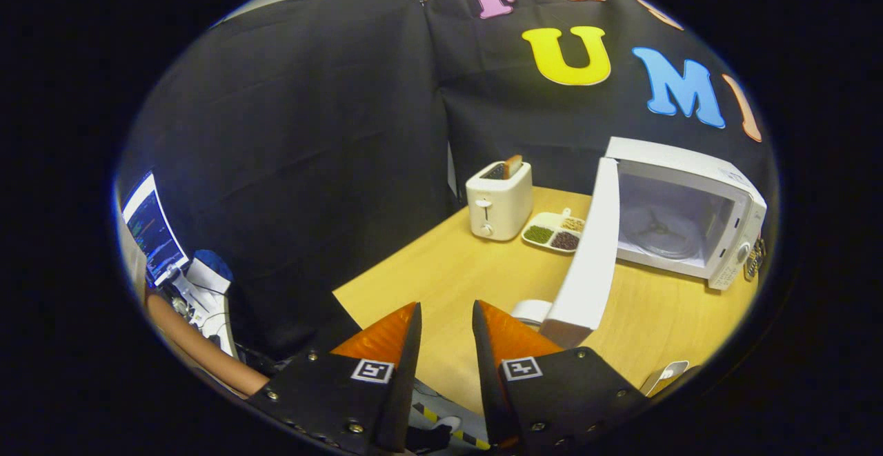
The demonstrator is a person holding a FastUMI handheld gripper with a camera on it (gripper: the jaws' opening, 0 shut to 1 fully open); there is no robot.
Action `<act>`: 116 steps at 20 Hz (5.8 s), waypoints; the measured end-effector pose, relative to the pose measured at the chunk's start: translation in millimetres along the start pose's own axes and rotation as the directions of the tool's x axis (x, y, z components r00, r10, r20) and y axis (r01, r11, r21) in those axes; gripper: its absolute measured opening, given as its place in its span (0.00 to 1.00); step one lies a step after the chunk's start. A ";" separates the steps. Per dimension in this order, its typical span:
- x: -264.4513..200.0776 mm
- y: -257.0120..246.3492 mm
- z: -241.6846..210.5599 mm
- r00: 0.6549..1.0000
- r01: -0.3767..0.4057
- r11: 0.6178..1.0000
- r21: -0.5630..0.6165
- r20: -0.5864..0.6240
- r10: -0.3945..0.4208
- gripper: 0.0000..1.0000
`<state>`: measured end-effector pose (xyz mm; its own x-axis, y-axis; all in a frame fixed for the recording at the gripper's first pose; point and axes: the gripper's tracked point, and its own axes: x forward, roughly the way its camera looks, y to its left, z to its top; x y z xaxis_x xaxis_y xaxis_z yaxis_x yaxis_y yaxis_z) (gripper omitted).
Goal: Open the microwave, put the food inside, and close the microwave door.
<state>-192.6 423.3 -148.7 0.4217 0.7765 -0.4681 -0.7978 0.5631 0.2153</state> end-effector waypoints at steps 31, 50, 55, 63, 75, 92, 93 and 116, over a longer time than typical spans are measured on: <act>-204.2 -254.4 9.5 0.956 0.257 0.964 0.071 0.124 -0.264 0.98; -215.0 -320.8 -132.1 0.964 0.252 0.913 0.322 -0.164 -0.208 0.99; -208.7 -325.4 -163.7 0.959 0.236 0.894 0.382 -0.242 -0.149 0.98; -203.7 -315.3 -193.5 0.935 0.188 0.873 0.451 -0.355 -0.017 0.98; -196.8 -310.3 -198.1 0.900 0.228 0.750 0.621 -0.428 0.081 0.36; -192.0 -288.3 -124.8 0.958 0.254 0.669 0.698 -0.279 -0.072 0.15; -188.5 -286.0 -118.8 0.961 0.249 0.665 0.704 -0.265 -0.079 0.15; -52.1 -304.8 -5.8 0.944 0.142 0.520 0.843 0.042 -0.326 0.15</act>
<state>26.2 209.6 -194.9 0.6765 0.5616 -0.4764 0.0083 0.6410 0.7675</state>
